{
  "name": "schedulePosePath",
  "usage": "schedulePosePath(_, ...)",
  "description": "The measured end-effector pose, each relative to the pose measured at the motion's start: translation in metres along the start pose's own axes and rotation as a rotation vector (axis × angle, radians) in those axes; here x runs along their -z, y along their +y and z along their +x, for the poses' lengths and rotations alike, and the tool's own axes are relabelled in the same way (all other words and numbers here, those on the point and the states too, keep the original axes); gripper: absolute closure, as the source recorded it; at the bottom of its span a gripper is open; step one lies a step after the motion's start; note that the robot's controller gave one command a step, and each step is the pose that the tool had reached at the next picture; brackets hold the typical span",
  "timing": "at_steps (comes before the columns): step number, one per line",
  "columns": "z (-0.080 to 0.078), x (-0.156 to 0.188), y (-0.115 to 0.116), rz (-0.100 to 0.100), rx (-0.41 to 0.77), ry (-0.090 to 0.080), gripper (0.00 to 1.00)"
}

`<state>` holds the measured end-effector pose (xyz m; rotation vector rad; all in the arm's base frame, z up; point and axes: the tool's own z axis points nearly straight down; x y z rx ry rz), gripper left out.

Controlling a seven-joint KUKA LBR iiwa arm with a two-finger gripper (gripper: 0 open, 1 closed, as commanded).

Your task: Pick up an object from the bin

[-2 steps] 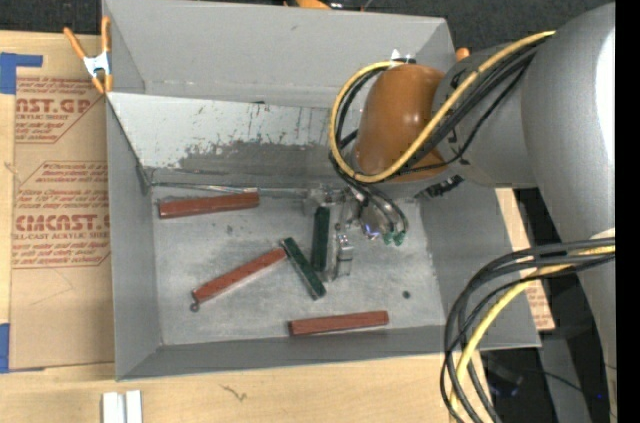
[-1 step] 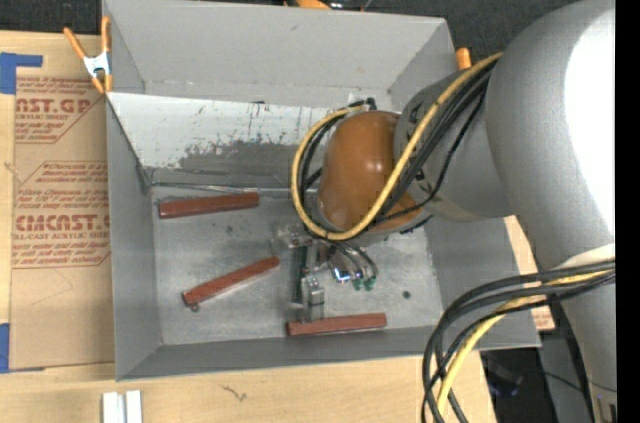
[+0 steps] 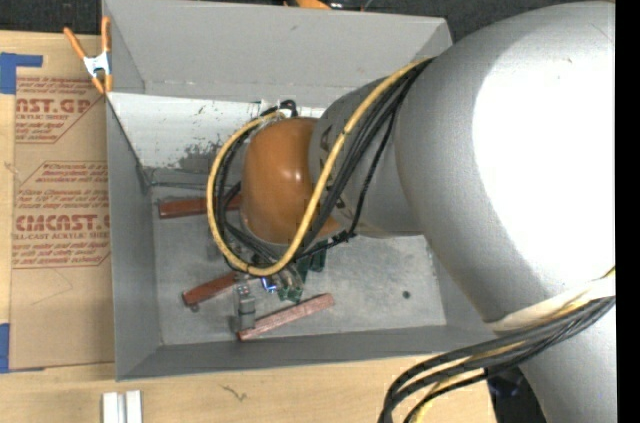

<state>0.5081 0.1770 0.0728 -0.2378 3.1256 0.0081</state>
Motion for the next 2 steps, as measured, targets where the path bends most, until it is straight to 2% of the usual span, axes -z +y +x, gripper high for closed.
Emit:
schedulePosePath(1,0.001,-0.001,-0.005,0.004,-0.006,0.005,1.0)
schedulePosePath(2,0.01,0.154,-0.011,0.003,0.029,-0.002,1.0)
